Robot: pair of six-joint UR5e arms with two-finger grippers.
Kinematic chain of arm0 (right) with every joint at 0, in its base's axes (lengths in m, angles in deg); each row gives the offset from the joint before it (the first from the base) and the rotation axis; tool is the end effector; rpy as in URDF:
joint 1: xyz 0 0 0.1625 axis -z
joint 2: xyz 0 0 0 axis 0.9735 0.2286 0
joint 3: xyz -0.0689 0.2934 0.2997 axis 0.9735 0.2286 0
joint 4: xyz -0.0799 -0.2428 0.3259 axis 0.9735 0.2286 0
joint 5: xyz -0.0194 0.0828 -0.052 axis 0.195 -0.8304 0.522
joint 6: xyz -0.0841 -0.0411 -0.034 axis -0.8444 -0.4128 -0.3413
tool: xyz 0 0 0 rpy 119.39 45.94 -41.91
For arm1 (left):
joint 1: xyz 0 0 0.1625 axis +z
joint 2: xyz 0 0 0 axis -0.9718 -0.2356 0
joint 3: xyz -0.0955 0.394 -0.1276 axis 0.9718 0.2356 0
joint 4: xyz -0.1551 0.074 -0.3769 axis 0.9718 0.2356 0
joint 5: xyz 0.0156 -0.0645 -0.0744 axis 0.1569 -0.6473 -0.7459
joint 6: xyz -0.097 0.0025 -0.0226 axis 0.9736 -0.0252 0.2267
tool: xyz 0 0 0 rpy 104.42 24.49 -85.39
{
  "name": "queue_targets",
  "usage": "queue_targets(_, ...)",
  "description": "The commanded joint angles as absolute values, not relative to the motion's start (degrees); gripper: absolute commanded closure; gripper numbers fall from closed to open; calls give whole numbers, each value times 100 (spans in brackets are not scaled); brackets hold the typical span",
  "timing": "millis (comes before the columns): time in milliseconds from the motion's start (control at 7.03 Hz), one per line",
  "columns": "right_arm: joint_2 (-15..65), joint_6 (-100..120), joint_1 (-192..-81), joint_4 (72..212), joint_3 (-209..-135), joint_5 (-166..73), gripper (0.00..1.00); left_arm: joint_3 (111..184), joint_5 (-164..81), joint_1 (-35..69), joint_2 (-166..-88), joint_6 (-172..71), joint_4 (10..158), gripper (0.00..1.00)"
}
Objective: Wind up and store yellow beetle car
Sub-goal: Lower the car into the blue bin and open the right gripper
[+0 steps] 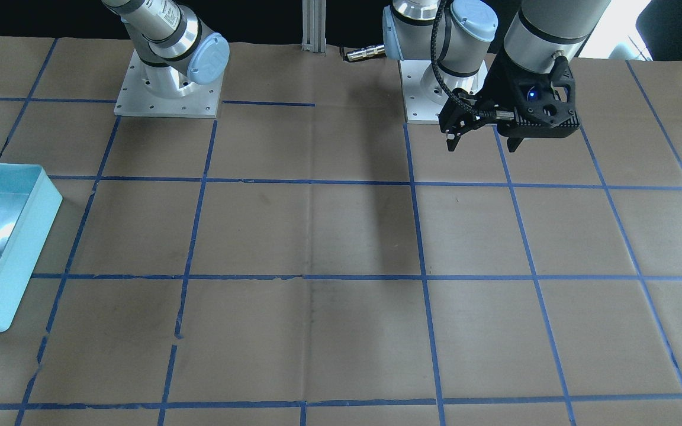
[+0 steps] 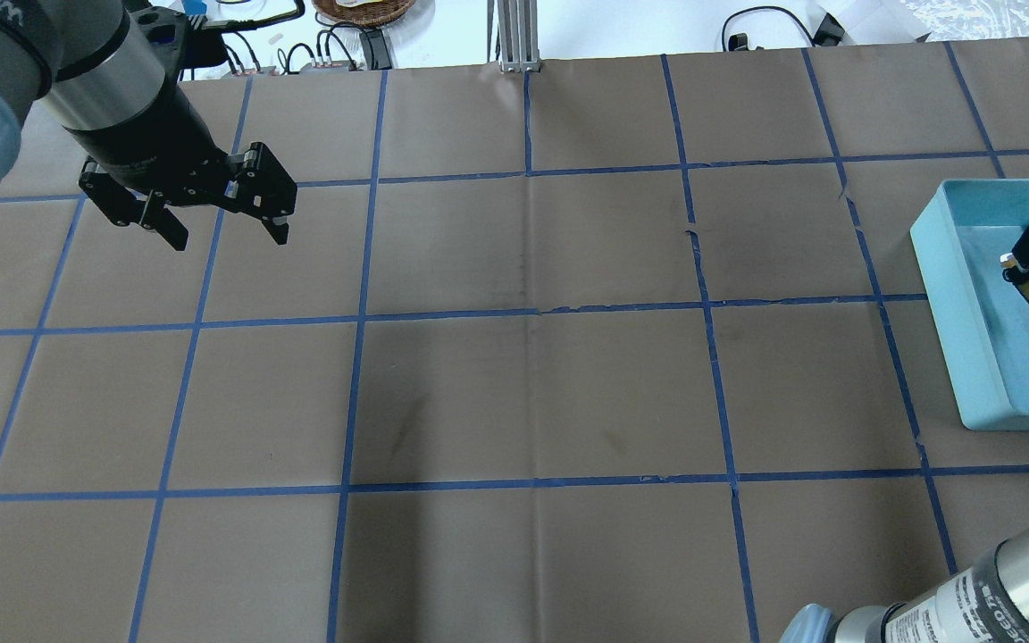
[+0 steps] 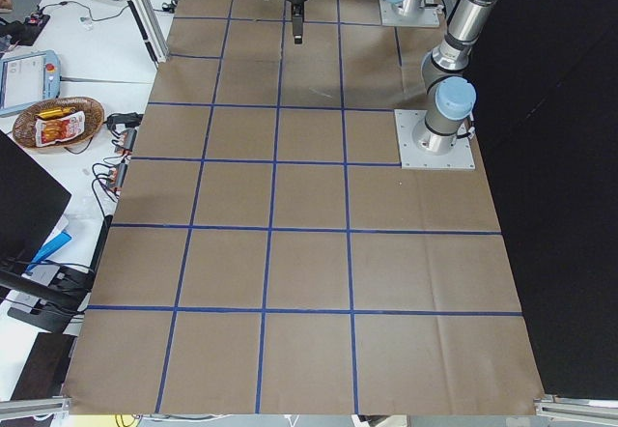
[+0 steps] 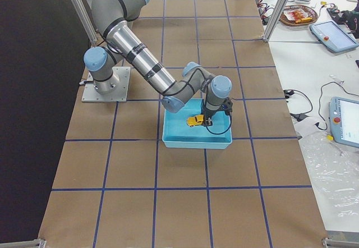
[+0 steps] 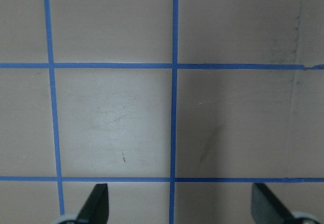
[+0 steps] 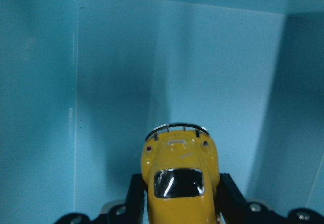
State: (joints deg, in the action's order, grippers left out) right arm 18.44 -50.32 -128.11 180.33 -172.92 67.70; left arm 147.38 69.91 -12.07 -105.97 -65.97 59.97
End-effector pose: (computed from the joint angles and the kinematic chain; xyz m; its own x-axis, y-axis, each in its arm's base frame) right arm -0.2838 -0.5642 0.2332 -0.9946 -0.0901 -0.0518 -0.0943 0.9918 0.0860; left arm -0.1206 -0.4815 0.4891 -0.9999 -0.0140 0.0038 -0.0139 0.9995 0.0272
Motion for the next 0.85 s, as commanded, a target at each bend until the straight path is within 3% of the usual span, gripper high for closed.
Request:
queue_targets(0, 1809, -5175, -12803, 18582, -17580, 6782, 94, 14744, 6958, -1213, -10606, -6591, 5993, 0)
queue_targets(142, 1809, -5176, -12803, 18593, -17616, 6791, 84, 14744, 6905, -1205, -10597, -6591, 5993, 0)
queue_targets(284, 1800, -5176, -12803, 18584, -17616, 6799, 68, 14744, 6896, -1205, -10597, -6591, 5993, 0)
queue_targets(711, 1800, -5149, -12803, 18584, -17616, 6817, 39, 14744, 6896, -1213, -10606, -6591, 5993, 0)
